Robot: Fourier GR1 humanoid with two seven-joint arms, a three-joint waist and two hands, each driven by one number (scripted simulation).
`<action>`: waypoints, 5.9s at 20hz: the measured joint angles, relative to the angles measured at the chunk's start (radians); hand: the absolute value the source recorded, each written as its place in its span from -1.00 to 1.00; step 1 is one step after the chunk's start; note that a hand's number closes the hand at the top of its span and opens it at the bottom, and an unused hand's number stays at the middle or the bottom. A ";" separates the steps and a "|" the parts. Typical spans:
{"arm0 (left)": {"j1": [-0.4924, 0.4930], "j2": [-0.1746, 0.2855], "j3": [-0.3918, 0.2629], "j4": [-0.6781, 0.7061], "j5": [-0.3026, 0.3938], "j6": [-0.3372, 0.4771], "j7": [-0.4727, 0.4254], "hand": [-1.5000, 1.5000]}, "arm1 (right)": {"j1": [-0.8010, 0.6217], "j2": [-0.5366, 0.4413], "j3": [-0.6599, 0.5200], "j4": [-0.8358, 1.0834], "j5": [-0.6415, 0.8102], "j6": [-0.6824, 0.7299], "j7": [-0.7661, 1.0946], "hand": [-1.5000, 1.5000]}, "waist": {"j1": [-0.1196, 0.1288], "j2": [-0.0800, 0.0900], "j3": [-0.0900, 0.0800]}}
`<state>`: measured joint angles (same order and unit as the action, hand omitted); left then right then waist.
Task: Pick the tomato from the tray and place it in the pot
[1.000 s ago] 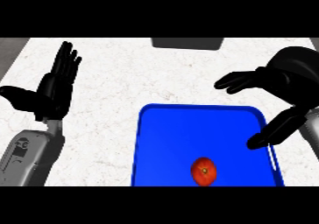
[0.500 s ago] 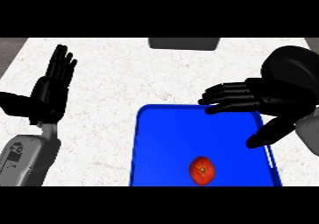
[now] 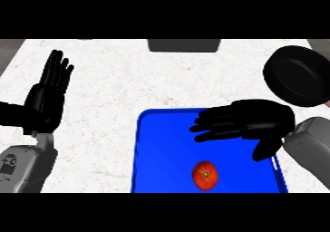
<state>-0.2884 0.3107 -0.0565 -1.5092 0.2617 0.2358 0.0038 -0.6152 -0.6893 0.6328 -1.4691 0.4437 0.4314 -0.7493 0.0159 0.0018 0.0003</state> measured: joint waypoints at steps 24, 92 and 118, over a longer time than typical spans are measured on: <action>0.034 -0.032 0.075 -0.037 -0.039 -0.069 0.023 0.00 | 0.152 0.182 0.067 0.030 0.304 -0.069 -0.001 -1.00 | -0.013 -0.002 0.000; 0.008 -0.087 0.132 -0.034 -0.096 -0.128 0.043 0.00 | -0.411 0.589 -0.812 0.422 1.202 -0.598 1.700 1.00 | 0.008 0.004 -0.002; 0.002 -0.104 0.157 -0.014 -0.118 -0.143 0.029 0.00 | -0.226 0.197 -1.059 0.778 0.861 -0.848 1.274 1.00 | -0.001 0.004 0.001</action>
<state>-0.2868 0.2070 0.1004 -1.5227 0.1439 0.0928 0.0326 -0.8409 -0.4920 -0.4263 -0.6915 1.3046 -0.4163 0.5252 0.0147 0.0063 0.0008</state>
